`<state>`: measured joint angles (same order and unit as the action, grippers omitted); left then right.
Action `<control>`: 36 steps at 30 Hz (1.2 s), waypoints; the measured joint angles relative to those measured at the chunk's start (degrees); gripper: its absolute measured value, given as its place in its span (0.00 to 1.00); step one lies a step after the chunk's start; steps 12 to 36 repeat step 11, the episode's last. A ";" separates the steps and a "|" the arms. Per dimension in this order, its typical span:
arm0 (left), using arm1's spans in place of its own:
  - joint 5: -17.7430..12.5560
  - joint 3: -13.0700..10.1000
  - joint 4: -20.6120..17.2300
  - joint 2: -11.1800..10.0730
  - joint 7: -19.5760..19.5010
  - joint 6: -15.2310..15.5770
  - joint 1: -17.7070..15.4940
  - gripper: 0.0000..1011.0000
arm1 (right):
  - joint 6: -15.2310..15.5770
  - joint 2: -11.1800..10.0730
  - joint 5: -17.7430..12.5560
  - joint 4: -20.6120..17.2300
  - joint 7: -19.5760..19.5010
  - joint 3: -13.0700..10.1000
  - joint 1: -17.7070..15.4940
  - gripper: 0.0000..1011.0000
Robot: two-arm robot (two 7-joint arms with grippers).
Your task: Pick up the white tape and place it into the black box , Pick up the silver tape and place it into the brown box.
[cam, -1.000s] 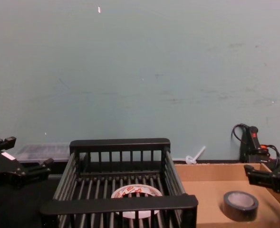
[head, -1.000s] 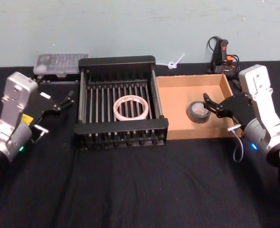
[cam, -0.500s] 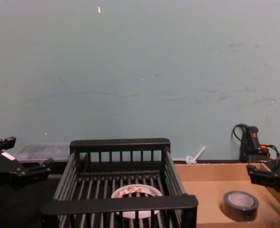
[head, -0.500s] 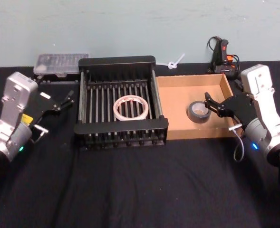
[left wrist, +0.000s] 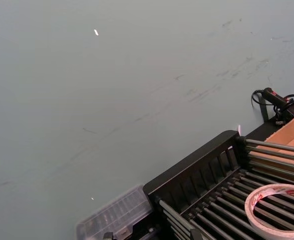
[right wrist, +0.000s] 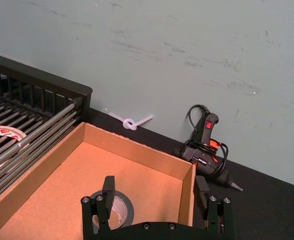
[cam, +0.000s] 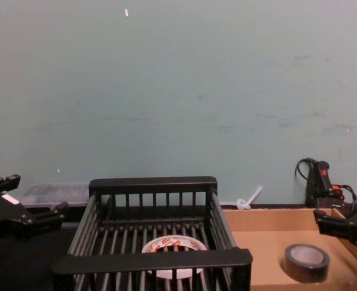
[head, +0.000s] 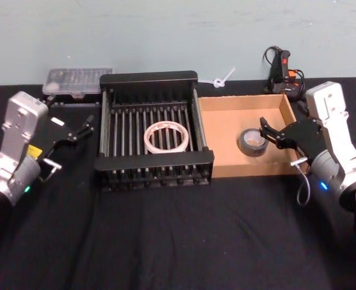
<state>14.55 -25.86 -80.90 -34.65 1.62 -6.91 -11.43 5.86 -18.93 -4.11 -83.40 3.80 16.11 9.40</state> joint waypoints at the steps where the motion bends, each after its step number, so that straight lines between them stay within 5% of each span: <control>1: 0.00 0.00 0.00 0.00 0.00 0.00 0.00 0.99 | 0.00 -0.01 0.00 -0.01 0.00 0.01 0.01 0.99; 36: 0.00 0.00 0.00 0.00 0.00 0.00 0.00 0.99 | 0.04 -0.04 0.00 -0.01 0.03 0.04 0.02 0.99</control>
